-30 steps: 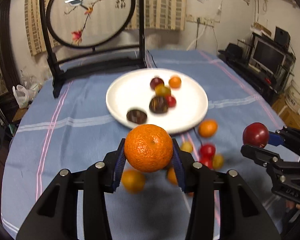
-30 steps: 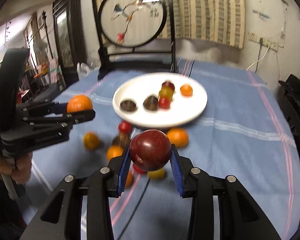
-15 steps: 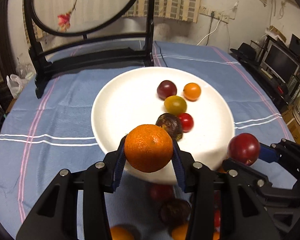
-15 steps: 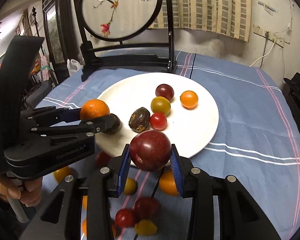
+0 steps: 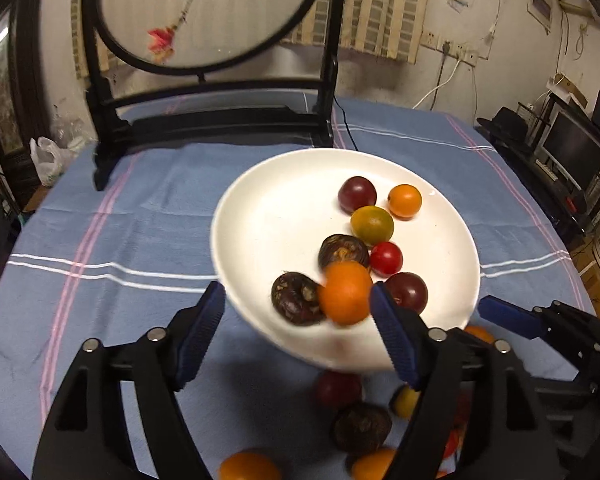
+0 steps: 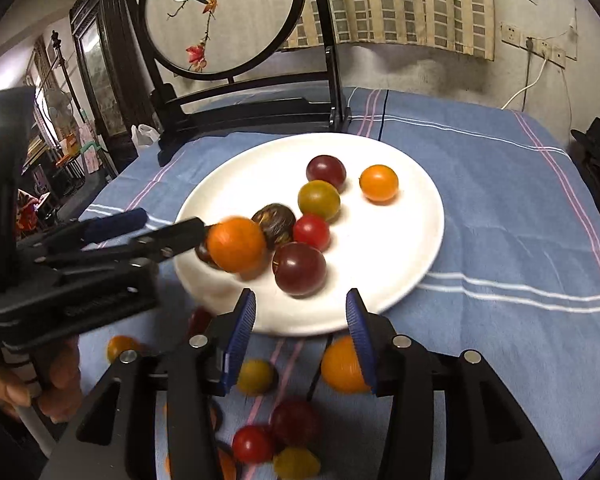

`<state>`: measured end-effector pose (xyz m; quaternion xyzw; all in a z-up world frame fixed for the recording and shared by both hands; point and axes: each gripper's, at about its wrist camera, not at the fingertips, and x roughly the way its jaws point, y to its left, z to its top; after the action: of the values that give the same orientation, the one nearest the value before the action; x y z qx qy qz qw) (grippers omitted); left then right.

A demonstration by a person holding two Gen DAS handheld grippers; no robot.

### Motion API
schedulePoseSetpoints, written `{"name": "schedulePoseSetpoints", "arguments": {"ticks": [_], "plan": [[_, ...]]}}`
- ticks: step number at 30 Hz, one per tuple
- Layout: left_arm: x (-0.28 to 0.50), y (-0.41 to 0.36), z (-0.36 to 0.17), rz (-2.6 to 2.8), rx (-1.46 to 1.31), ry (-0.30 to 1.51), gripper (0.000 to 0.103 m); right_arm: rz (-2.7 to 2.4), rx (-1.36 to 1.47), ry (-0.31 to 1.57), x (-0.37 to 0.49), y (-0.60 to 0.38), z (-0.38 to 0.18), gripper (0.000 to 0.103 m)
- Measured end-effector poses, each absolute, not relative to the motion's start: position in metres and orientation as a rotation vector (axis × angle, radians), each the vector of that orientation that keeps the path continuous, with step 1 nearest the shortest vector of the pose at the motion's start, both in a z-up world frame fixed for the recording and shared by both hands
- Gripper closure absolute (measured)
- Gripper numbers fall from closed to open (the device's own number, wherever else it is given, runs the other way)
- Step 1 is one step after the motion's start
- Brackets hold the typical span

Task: Organize fruits
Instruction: 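Place mandarin with left tool while right tool places dark red plum on plate, then grasp an orange with the left tool while the right tool grasps a mandarin, carry both toward the plate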

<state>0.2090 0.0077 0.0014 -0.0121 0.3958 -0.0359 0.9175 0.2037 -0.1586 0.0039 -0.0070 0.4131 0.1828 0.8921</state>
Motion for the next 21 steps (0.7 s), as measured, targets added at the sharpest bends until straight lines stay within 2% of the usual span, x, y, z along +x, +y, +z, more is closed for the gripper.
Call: {"name": "schedulePoseSetpoints", "arguments": {"ticks": [2,11,14,16,21], "plan": [[0.195,0.012,0.003,-0.061,-0.017,0.798,0.025,0.370,-0.015,0.851,0.193,-0.164,0.006,0.049],[0.146,0.023,-0.010,0.020,0.054,0.770,0.020,0.395,-0.018,0.871,0.140,-0.175,0.005,0.046],[0.133,0.028,-0.015,0.044,0.081,0.756,0.016,0.417,-0.031,0.883,0.117,-0.171,0.004,0.045],[0.128,0.033,-0.017,0.054,0.085,0.755,0.015,0.422,-0.042,0.888,0.104,-0.167,0.002,0.041],[0.120,0.048,-0.021,0.037,0.041,0.741,0.015,0.452,-0.071,0.929,0.079,-0.151,-0.008,0.041]]}}
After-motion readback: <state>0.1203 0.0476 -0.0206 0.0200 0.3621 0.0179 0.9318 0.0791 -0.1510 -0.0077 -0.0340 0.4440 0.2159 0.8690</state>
